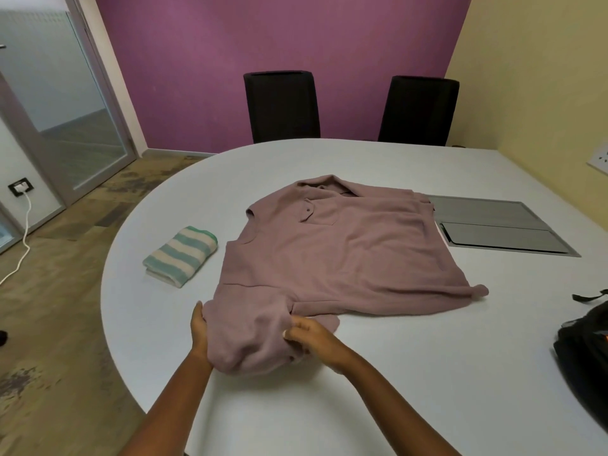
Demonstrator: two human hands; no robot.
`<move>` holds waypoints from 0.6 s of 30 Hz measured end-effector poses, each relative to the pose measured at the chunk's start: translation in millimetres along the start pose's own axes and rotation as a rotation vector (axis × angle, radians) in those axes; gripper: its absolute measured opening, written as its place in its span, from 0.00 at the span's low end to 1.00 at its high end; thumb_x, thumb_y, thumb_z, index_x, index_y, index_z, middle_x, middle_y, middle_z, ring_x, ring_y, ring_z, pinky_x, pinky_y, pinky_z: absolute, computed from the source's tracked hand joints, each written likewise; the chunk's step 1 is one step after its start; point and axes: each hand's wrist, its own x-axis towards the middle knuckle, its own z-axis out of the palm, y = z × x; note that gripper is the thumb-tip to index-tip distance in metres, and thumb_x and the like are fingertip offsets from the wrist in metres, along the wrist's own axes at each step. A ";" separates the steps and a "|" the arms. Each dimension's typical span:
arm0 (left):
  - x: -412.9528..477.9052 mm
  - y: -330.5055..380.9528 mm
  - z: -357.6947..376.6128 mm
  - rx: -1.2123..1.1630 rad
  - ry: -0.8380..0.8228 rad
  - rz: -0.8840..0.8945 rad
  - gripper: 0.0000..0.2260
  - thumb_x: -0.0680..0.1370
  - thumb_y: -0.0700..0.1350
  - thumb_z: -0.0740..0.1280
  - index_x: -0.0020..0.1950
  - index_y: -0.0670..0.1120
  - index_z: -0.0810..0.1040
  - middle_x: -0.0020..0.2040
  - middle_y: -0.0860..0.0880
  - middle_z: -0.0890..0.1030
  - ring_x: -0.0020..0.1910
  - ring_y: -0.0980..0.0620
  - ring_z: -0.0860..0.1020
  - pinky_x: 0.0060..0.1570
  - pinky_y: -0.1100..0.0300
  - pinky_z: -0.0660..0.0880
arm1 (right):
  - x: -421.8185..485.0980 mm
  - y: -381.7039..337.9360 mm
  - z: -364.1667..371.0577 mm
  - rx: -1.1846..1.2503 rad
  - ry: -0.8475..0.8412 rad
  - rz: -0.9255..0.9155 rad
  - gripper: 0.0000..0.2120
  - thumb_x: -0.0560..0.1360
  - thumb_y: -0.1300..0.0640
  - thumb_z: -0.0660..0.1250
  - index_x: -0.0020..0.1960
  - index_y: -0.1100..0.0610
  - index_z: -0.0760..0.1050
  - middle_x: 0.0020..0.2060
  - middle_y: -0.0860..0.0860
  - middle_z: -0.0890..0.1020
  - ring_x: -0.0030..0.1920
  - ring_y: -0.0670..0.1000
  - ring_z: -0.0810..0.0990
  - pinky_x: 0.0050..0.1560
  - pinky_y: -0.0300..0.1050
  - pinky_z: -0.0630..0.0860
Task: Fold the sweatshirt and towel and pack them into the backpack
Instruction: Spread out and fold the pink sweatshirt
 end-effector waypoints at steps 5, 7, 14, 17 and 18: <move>-10.6 -5.1 -10.5 0.232 -0.020 -0.069 0.16 0.81 0.54 0.54 0.48 0.45 0.76 0.39 0.46 0.81 0.40 0.48 0.75 0.37 0.60 0.78 | 9.8 45.3 -5.7 -0.232 0.221 0.162 0.11 0.76 0.58 0.58 0.51 0.61 0.76 0.52 0.55 0.80 0.49 0.52 0.75 0.49 0.43 0.69; -9.2 -5.8 -15.6 0.348 0.003 -0.078 0.10 0.78 0.49 0.61 0.53 0.44 0.75 0.43 0.45 0.79 0.38 0.48 0.75 0.26 0.64 0.76 | 7.4 56.1 -13.0 -0.180 0.291 0.220 0.09 0.77 0.59 0.58 0.46 0.58 0.77 0.48 0.54 0.80 0.48 0.50 0.73 0.44 0.40 0.68; -9.1 -2.9 -0.2 0.389 0.118 0.134 0.16 0.77 0.36 0.59 0.62 0.28 0.67 0.57 0.26 0.70 0.39 0.38 0.71 0.47 0.44 0.76 | 5.9 53.7 -34.5 -0.136 0.369 0.256 0.17 0.75 0.56 0.63 0.31 0.54 0.61 0.32 0.52 0.68 0.34 0.49 0.66 0.37 0.44 0.61; -16.5 10.4 17.5 0.230 0.051 0.204 0.11 0.80 0.37 0.55 0.59 0.36 0.73 0.50 0.32 0.74 0.41 0.43 0.74 0.39 0.57 0.77 | 2.5 26.3 -51.6 0.056 0.388 0.115 0.06 0.76 0.58 0.64 0.41 0.58 0.73 0.39 0.55 0.75 0.40 0.49 0.71 0.37 0.38 0.68; -17.9 14.3 23.7 0.207 0.023 0.219 0.11 0.80 0.37 0.55 0.57 0.39 0.74 0.49 0.38 0.76 0.45 0.45 0.75 0.38 0.60 0.77 | 0.3 14.6 -59.0 0.147 0.405 0.075 0.04 0.76 0.59 0.64 0.43 0.59 0.75 0.39 0.55 0.76 0.40 0.48 0.72 0.36 0.34 0.70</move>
